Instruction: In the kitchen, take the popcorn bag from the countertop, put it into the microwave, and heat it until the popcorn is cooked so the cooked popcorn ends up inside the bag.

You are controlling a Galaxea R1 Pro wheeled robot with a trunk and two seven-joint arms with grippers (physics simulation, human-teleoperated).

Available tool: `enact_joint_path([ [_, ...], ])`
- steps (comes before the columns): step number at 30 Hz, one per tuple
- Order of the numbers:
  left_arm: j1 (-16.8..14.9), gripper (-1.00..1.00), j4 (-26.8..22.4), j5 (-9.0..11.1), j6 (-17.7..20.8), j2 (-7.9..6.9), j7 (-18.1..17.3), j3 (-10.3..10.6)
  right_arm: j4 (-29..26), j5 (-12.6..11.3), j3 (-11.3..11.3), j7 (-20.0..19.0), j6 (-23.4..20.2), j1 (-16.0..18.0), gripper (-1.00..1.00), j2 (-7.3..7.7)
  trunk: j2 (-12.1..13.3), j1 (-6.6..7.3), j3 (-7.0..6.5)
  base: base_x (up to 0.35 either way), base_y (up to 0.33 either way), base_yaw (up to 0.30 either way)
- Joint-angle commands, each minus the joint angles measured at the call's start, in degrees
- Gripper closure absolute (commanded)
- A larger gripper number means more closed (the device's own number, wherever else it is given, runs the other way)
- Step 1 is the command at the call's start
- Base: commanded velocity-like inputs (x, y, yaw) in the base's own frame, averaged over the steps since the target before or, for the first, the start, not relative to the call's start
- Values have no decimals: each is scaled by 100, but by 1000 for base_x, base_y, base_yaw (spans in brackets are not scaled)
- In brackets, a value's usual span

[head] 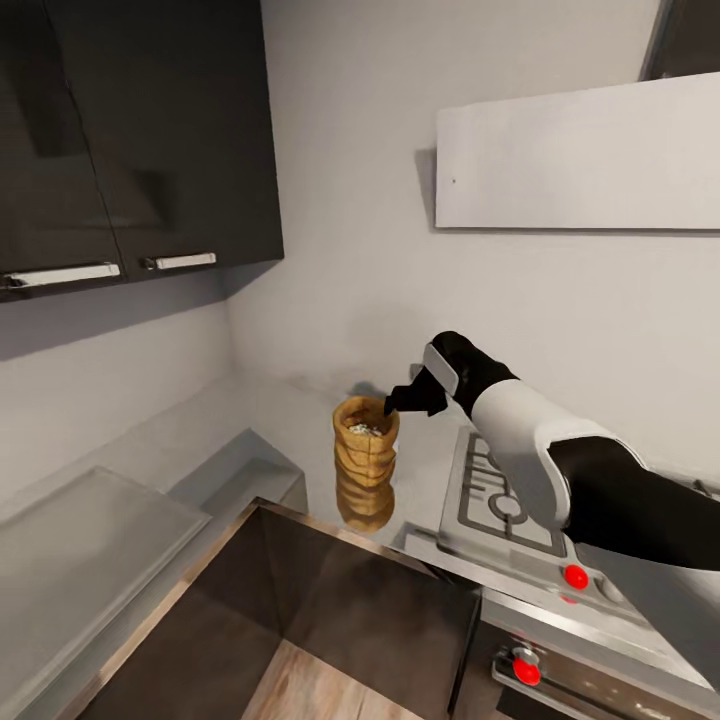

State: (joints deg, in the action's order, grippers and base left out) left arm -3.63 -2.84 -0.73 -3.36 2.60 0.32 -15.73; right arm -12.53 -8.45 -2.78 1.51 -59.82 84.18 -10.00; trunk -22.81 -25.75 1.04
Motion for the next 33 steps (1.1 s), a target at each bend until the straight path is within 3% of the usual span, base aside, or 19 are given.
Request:
enact_joint_path([
  [1, -4, -100, 3, -4, -14, 0, 3, -20, -4, -36, 82, 91, -18, 3, -100, 0, -11, -3, 11, 21, 3, 0],
  [5, -3, -100, 3, -4, -10, -4, 3, -26, -4, -40, 434, 444, -18, 2, -100, 0, -11, -3, 11, 237, 1, 0],
  [7, 1, -100, 3, -6, -19, -5, 3, -30, 1, -38, 507, 578, -18, -13, -100, 0, -11, -3, 11, 231, 0, 0],
  [28, 3, -100, 3, -13, -16, 24, 3, -9, 13, -34, 533, 762, 106, -176, -100, 0, -11, -3, 11, 69, 11, 0],
  [33, 3, -100, 3, -14, -16, 30, 3, -9, 13, -21, 535, 760, 113, -202, -100, 0, -11, -3, 11, 255, 68, 0],
])
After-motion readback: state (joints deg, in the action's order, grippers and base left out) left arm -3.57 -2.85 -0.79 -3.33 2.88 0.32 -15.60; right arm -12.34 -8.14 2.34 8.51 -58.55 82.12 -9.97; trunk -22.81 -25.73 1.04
